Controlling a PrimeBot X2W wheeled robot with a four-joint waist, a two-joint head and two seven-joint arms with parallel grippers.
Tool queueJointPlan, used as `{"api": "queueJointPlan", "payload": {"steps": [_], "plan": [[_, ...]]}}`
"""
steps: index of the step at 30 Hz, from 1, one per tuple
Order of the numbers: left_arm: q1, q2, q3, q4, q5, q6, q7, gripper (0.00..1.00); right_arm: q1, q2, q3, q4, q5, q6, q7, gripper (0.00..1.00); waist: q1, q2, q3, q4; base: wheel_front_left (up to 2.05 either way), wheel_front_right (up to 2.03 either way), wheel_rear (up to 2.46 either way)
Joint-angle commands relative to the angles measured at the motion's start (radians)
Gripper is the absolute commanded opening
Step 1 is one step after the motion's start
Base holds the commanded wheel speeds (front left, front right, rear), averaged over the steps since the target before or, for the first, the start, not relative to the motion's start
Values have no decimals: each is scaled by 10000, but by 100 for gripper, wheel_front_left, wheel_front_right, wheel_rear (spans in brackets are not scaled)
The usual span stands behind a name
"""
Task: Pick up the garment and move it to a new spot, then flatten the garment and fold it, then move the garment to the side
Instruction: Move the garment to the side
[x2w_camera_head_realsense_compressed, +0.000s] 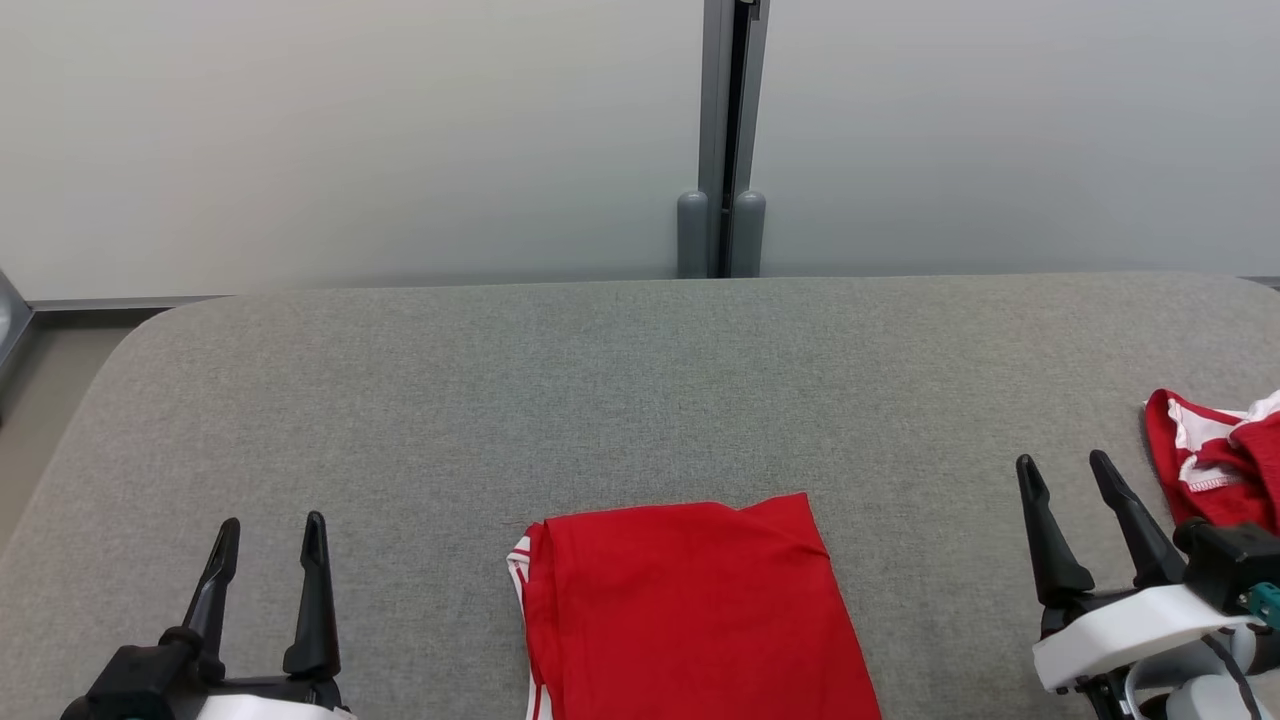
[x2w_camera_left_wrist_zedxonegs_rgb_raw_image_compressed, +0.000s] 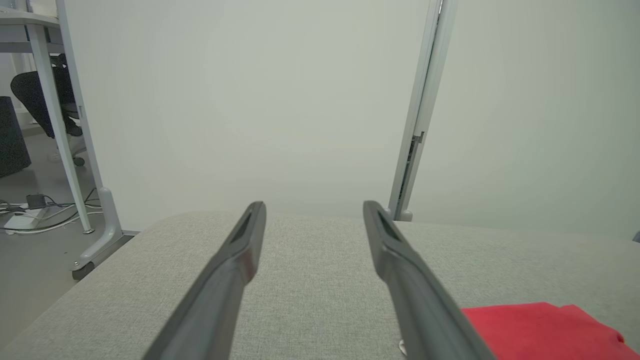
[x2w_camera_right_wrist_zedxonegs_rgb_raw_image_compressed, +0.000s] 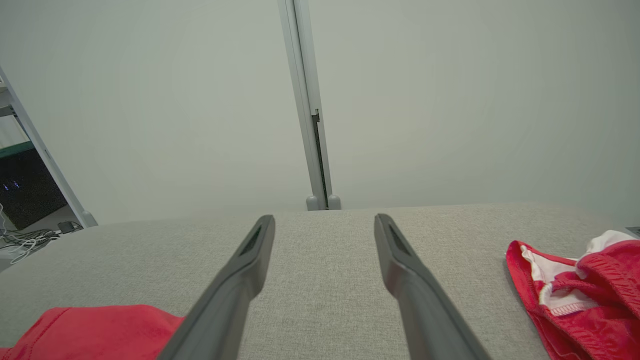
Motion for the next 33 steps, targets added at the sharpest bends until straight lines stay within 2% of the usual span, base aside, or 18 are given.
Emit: {"api": "queueJointPlan", "payload": {"steps": [1, 6, 10, 18, 28, 32, 33], "plan": [[13, -38, 90, 32, 96, -88, -41, 100, -43, -18, 23, 49, -47, 4, -59, 100, 0, 0, -9, 19, 0, 0, 0], [-58, -224, 245, 168, 305, -304, -41, 100, -106, 93, 469, 460, 347, 4, 53, 100, 0, 0, -107, 164, 0, 0, 0], [-16, -284, 304, 284, 501, -418, -41, 100, -443, 91, 1333, 1098, 673, 4, 1123, 100, 0, 0, -215, 314, 0, 0, 0], [-67, -350, 254, 303, 789, -549, -41, 100, -1236, 497, 2444, 2577, 1591, 4, 3304, 100, 0, 0, -287, 871, 0, 0, 0], [-107, -286, 148, 449, 988, -607, -42, 100, -1459, 973, 2700, 4267, 2645, 4, 4854, 100, 0, 0, -210, 1646, 0, 0, 0], [-92, -245, 174, 496, 945, -671, -42, 100, -1415, 1006, 2843, 4442, 3000, 4, 4858, 100, 0, 0, -191, 1831, 0, 0, 0], [-93, -242, 172, 501, 939, -679, -42, 100, -1433, 994, 2893, 4398, 3058, 4, 4764, 48, 0, 0, -188, 1850, 0, 0, 0]]}}
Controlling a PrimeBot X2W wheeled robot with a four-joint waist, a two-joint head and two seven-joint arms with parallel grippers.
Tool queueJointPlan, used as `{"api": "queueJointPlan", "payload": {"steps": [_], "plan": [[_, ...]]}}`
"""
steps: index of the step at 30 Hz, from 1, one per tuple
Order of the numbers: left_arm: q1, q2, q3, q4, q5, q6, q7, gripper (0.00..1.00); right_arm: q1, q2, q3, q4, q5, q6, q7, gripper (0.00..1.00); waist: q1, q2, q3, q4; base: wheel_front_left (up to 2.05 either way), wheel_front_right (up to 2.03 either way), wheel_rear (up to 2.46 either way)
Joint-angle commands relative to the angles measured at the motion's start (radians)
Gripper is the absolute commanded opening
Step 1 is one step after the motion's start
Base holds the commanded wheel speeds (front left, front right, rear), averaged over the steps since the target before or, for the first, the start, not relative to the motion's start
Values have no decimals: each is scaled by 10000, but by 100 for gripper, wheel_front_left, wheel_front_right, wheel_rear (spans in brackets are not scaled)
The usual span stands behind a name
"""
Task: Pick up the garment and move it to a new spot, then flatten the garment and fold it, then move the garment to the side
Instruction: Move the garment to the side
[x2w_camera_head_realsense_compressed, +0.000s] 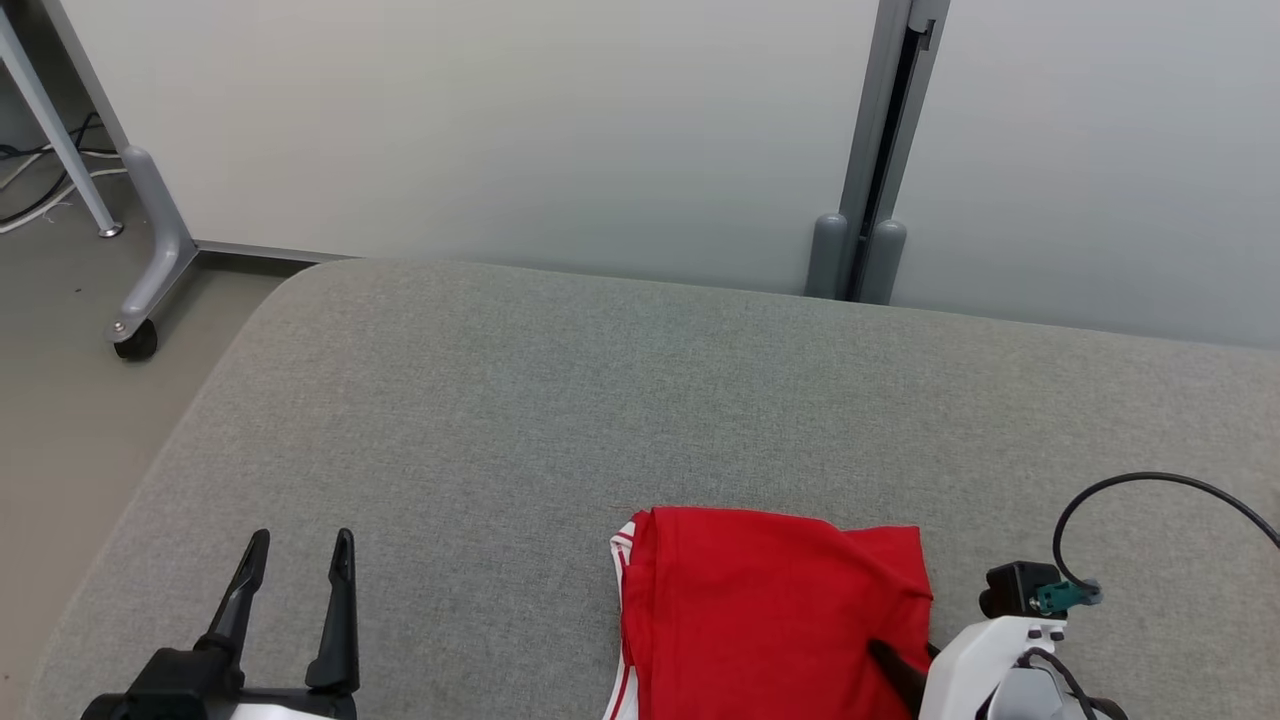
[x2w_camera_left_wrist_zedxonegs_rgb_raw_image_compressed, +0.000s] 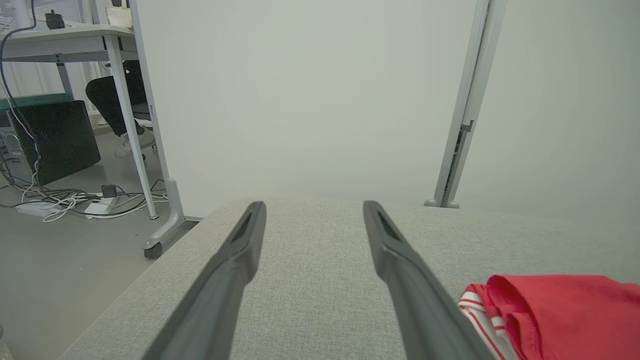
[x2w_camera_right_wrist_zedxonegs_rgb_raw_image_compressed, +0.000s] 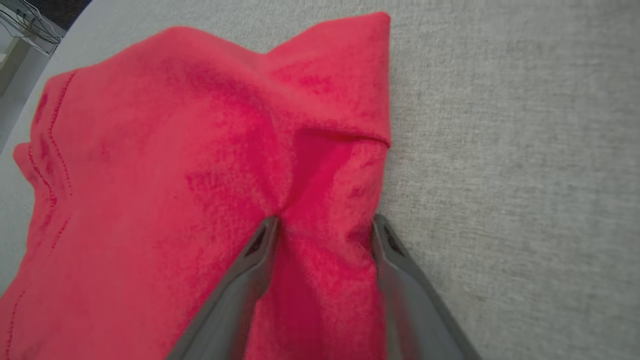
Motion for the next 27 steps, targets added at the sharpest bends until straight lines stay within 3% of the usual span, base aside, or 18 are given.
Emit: {"api": "queueJointPlan", "payload": {"steps": [1, 9, 27], "plan": [[-74, 38, 32, 13, -19, -54, -42, 100, 57, -4, 104, 83, 77, 4, -12, 0, 0, 0, 4, 7, 0, 0, 0], [-79, -13, 94, -203, -45, -13, -42, 100, -635, -644, 536, -309, -117, 4, -1308, 0, 0, 0, -11, -655, 0, 0, 0], [-682, -230, -196, -836, 207, -429, -28, 100, -3425, -2593, 2126, -1320, -34, 2, -1214, 0, 0, 0, 932, -4132, 0, 0, 0]]}}
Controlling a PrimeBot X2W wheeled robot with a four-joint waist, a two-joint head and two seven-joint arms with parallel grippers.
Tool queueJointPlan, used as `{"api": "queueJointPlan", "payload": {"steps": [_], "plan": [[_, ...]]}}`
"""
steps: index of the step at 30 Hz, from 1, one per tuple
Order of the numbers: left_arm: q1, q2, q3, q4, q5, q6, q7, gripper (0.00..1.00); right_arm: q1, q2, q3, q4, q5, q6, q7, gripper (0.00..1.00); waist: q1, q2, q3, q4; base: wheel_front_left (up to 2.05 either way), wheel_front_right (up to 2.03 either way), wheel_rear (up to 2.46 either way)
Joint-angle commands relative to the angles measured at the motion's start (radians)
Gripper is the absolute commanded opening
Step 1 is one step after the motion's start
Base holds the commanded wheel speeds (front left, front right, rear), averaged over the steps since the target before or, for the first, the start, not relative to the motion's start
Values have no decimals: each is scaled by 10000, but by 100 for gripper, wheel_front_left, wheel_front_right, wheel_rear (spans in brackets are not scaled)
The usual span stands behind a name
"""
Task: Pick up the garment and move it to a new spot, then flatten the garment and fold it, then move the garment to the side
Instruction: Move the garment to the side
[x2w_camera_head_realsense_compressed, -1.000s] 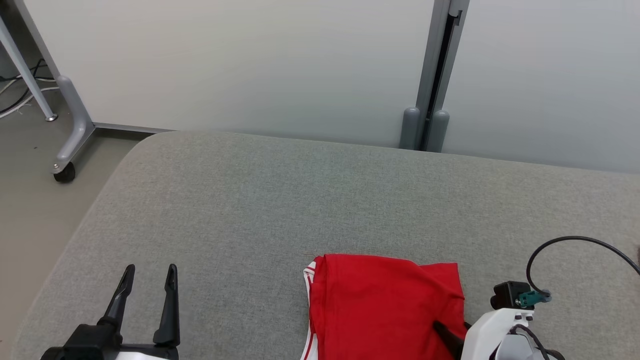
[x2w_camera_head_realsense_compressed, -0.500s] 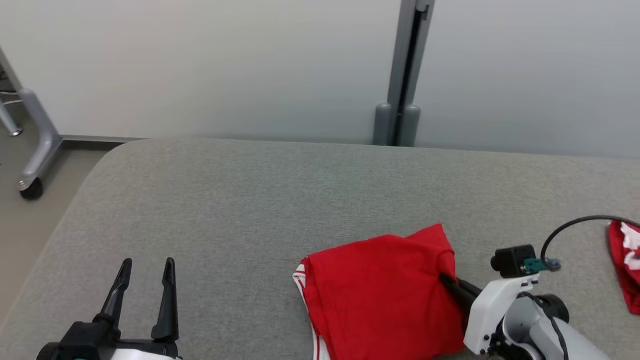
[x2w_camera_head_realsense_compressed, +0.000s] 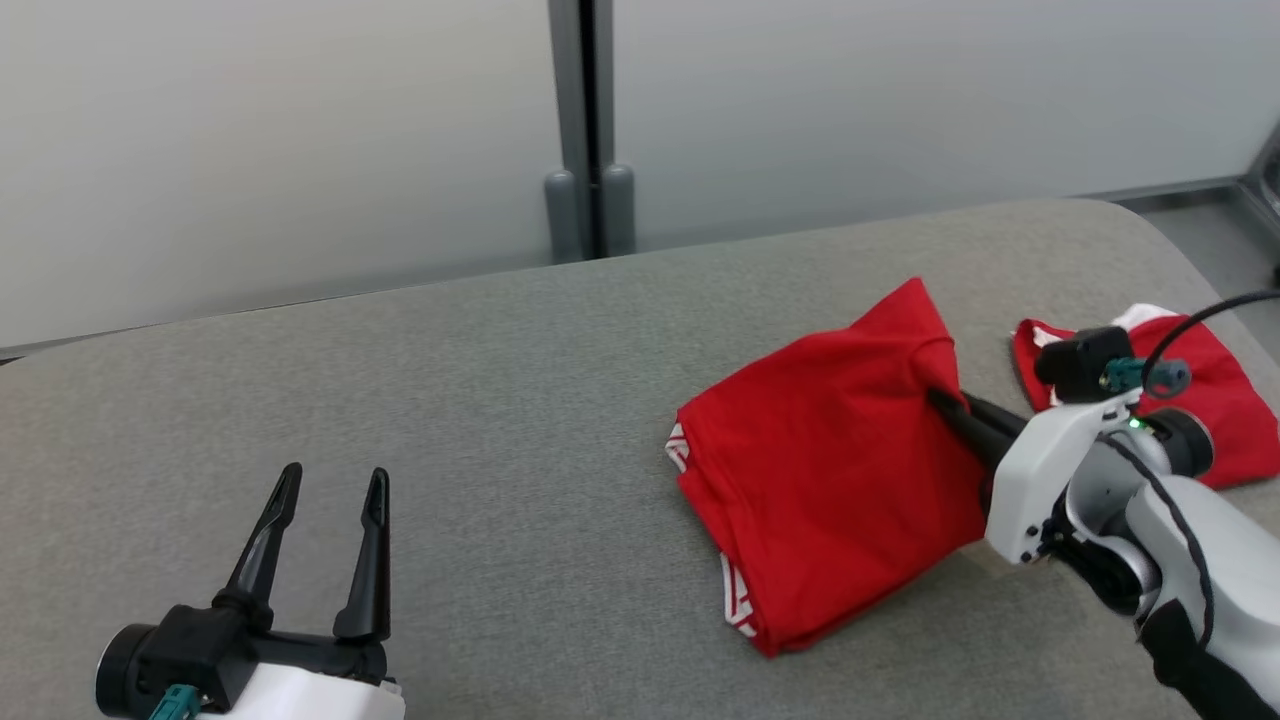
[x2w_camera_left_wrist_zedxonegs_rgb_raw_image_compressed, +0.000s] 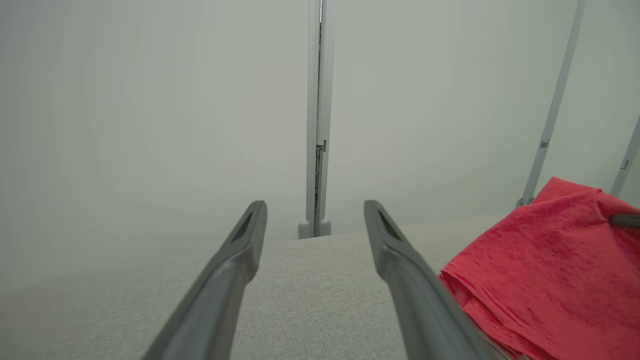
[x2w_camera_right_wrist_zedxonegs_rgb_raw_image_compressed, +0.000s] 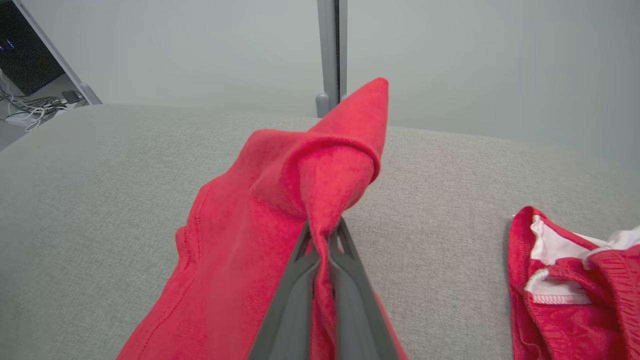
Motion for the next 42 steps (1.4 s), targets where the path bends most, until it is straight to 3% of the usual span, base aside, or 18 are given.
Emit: {"api": "queueJointPlan", "payload": {"steps": [1, 12, 21, 30, 31, 32, 36, 42], "plan": [[-264, 16, -34, -43, 102, -61, -12, 100, -458, -203, 61, -8, 112, 1, -20, 0, 0, 0, 503, -863, 0, 0, 0], [-1063, 331, -206, -52, 252, -212, 13, 100, -2101, -992, 35, 762, 340, 1, -433, 0, 0, 0, 1738, -1933, 0, 0, 0], [-1854, 857, -265, -414, 371, -283, 432, 100, -3340, -1565, -208, 1880, -71, 1, -985, 0, 0, 0, 3092, -2203, 0, 0, 0], [-2393, 1181, -413, -746, 315, -325, 823, 100, -4367, -1141, -843, 4100, -1145, 1, -1451, 2, 0, 0, 3996, -1989, 0, 0, 0], [-2427, 1191, -425, -741, 292, -329, 825, 100, -4445, -1026, -971, 4449, -1229, 1, -1557, 40, 0, 0, 4023, -1919, 0, 0, 0], [-2453, 1195, -426, -736, 274, -316, 816, 100, -4509, -950, -1104, 4869, -1371, 1, -1660, 96, 0, 0, 4040, -1844, 0, 0, 0], [-2487, 1158, -393, -630, 210, -233, 680, 100, -4980, -773, -1578, 6333, -2048, 1, -2371, 100, 0, 0, 3972, -1528, 0, 0, 0], [-2257, 1024, -350, -384, 75, -123, 408, 100, -5059, -1101, -2593, 6900, -2869, 1, -3341, 100, 0, 0, 3412, -1085, 0, 0, 0]]}}
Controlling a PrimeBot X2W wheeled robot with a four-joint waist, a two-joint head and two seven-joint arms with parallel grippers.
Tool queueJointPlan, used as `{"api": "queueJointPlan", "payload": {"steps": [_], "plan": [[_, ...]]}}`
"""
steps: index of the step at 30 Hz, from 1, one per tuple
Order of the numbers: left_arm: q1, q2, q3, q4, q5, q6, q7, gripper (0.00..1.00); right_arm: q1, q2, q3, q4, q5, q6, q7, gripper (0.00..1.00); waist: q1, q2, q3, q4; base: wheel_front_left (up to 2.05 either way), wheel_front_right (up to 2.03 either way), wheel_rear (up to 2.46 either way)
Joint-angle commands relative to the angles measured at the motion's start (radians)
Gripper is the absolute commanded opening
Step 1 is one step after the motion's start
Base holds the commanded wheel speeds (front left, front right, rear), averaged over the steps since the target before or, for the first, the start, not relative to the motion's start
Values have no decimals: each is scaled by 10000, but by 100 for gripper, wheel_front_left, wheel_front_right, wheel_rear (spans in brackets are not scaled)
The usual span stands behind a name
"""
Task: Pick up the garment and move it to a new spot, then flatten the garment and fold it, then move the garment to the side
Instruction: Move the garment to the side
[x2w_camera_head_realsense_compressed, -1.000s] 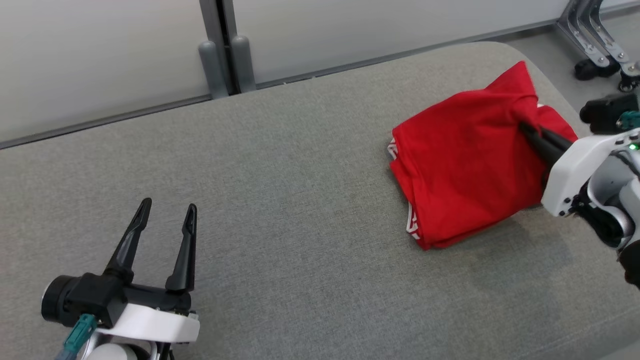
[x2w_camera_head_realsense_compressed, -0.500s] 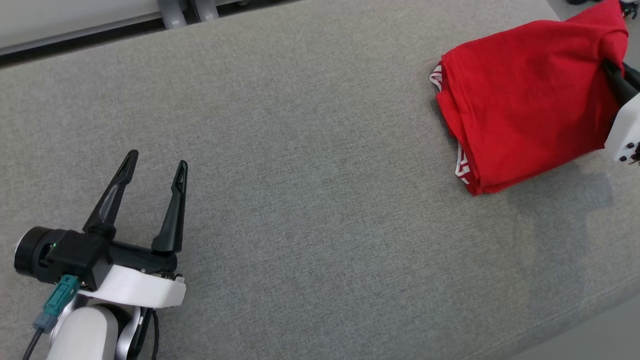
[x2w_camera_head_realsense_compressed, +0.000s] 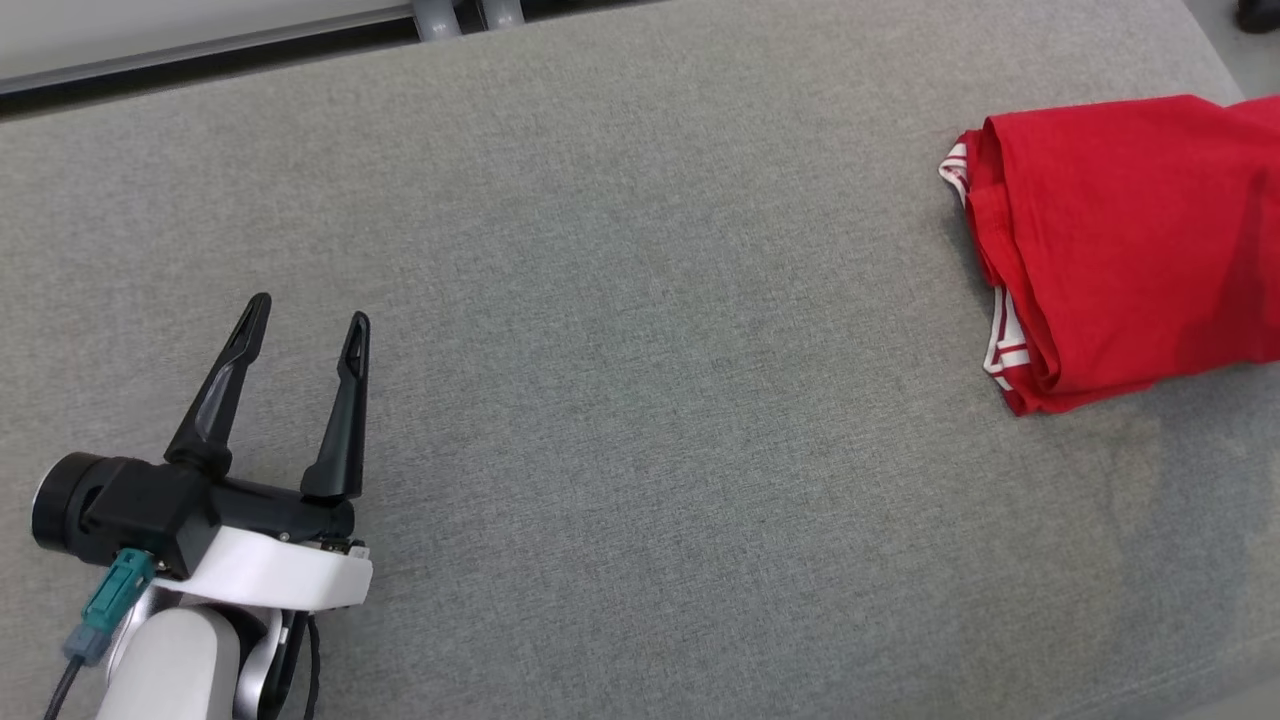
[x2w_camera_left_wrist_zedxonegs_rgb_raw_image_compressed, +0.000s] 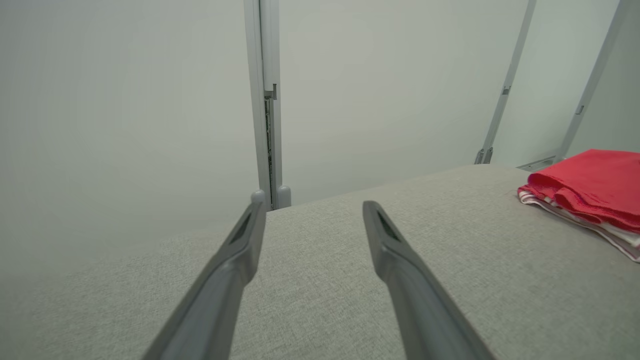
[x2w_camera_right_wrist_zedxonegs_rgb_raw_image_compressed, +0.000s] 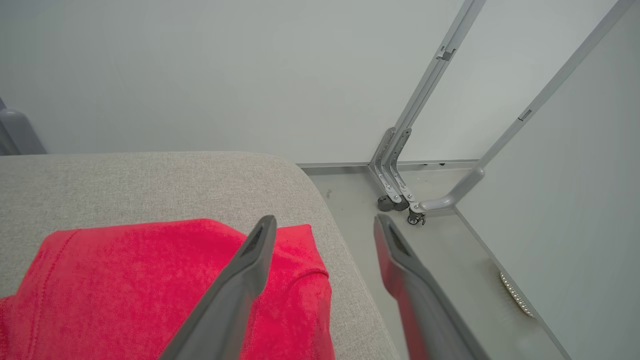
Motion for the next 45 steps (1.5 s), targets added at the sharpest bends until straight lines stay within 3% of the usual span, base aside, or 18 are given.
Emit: {"api": "queueJointPlan", "payload": {"steps": [1, 4, 8, 20, 26, 35, 45], "plan": [[125, -7, 66, 80, -88, 73, -107, 100, 145, -9, -262, 47, -132, 1, -138, 100, 0, 0, -407, 270, 0, 0, 0], [360, -54, 183, 212, -156, 172, -224, 100, 403, 298, -715, -85, -158, 1, -263, 100, 0, 0, -940, 485, 0, 0, 0], [644, -30, 391, 223, -239, 325, -299, 100, 854, 253, -1258, -1429, -213, -1, -275, 100, 0, 0, -1463, 687, 0, 0, 0], [1812, -229, 1050, 271, -602, 813, -435, 100, 5448, 1156, -3004, -7121, -957, 1, -268, 100, 0, 0, -3259, 1592, 0, 0, 0], [2246, -407, 1132, 485, -644, 706, -483, 100, 7745, 1846, -3235, -9338, -643, 1, -97, 100, 0, 0, -3683, 1970, 0, 0, 0], [2529, -815, 1424, 961, -269, 578, -492, 100, 9472, 2501, -3110, -10440, -443, 1, -81, 100, 0, 0, -3982, 2264, 0, 0, 0], [2346, -1123, 1597, 1674, 34, 265, -492, 100, 9924, 2738, -2754, -10222, -286, 1, -262, 100, 0, 0, -3941, 2384, 0, 0, 0]]}}
